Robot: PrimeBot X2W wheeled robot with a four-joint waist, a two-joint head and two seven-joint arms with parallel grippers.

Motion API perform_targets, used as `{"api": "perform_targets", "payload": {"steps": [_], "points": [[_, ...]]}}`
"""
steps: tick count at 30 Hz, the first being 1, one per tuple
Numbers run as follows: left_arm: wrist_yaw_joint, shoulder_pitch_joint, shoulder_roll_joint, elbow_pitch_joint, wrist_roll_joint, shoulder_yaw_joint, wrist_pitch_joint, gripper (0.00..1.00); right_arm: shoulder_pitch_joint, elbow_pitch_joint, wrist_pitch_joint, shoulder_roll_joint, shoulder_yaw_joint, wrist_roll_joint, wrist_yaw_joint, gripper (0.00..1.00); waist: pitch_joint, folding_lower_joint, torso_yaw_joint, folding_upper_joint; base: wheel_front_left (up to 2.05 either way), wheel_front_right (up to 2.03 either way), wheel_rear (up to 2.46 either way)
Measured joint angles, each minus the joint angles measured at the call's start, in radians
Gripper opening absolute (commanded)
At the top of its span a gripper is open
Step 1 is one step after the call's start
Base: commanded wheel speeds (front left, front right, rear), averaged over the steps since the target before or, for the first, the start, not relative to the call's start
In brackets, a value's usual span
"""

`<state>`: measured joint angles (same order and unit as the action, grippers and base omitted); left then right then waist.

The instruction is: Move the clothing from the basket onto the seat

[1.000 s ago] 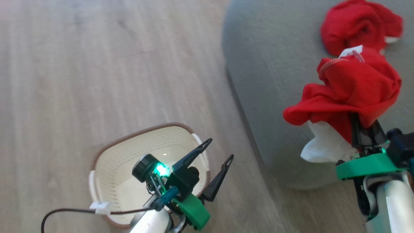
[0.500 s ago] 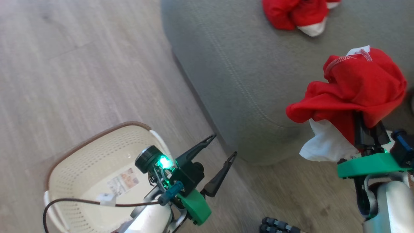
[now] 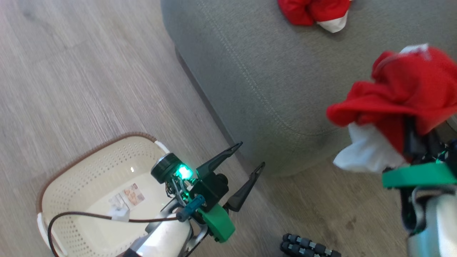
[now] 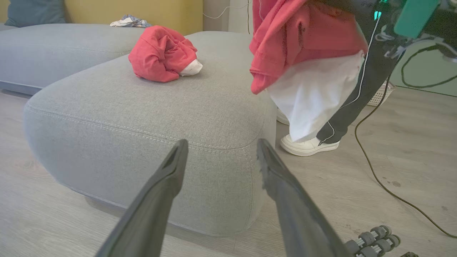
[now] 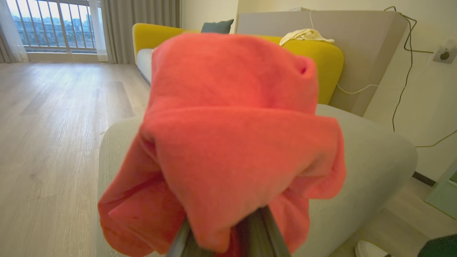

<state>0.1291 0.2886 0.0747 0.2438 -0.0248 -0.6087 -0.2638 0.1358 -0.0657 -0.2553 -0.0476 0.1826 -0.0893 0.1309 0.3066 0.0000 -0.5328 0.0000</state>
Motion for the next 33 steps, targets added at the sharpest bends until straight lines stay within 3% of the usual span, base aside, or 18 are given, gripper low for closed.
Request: {"api": "perform_targets", "payload": {"steps": [4,10,15,20,27,33], "points": [[0.000,0.004,0.008,-0.007,0.000,-0.004,0.000,1.00,0.067,0.013,0.000,-0.029,0.027,0.000,0.000,0.00,0.029,0.0000,0.015,0.0000,0.00,0.00,0.00],[0.000,0.051,0.041,-0.007,0.017,-0.012,0.000,1.00,0.229,0.036,0.000,-0.145,0.084,-0.001,0.000,0.00,0.104,0.0001,0.043,0.0000,0.00,0.00,0.00],[0.000,0.079,0.080,-0.002,0.027,-0.040,0.000,1.00,0.385,0.016,0.000,-0.203,0.150,-0.020,0.000,0.00,0.182,0.0002,0.061,0.0000,0.00,0.00,0.00],[0.000,0.109,0.090,-0.003,0.024,-0.042,0.000,1.00,0.504,-0.094,-0.001,-0.315,0.209,-0.035,0.000,0.00,0.261,0.0002,0.092,0.0000,0.00,0.00,0.00],[-0.002,0.180,0.127,-0.018,0.048,-0.050,0.000,1.00,0.659,-0.261,-0.001,-0.412,0.230,-0.035,0.000,0.00,0.356,0.0002,0.149,-0.0001,0.00,0.00,0.00],[-0.011,0.190,0.138,-0.031,0.054,-0.075,0.000,1.00,0.771,-0.393,-0.001,-0.438,0.212,-0.020,0.000,0.00,0.418,0.0003,0.200,-0.0001,0.00,0.00,0.00]]}}
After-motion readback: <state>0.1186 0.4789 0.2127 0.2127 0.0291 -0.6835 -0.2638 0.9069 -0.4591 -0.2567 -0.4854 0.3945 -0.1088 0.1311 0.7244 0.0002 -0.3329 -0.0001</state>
